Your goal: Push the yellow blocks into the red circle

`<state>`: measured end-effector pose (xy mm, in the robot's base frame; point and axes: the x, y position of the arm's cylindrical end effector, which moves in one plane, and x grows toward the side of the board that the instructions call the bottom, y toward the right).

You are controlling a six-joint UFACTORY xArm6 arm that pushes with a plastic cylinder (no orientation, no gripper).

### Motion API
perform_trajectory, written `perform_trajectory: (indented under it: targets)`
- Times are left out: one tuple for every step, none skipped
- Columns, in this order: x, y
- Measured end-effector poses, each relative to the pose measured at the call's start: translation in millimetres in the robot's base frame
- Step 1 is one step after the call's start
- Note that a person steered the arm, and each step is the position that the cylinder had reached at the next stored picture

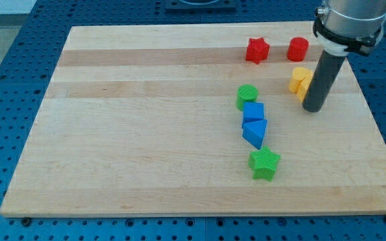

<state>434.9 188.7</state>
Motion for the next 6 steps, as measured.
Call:
perform_trajectory:
  targets:
    - [4,-18]
    - [19,-6]
    - [14,17]
    - [-17,10]
    - [-39,2]
    - [-26,17]
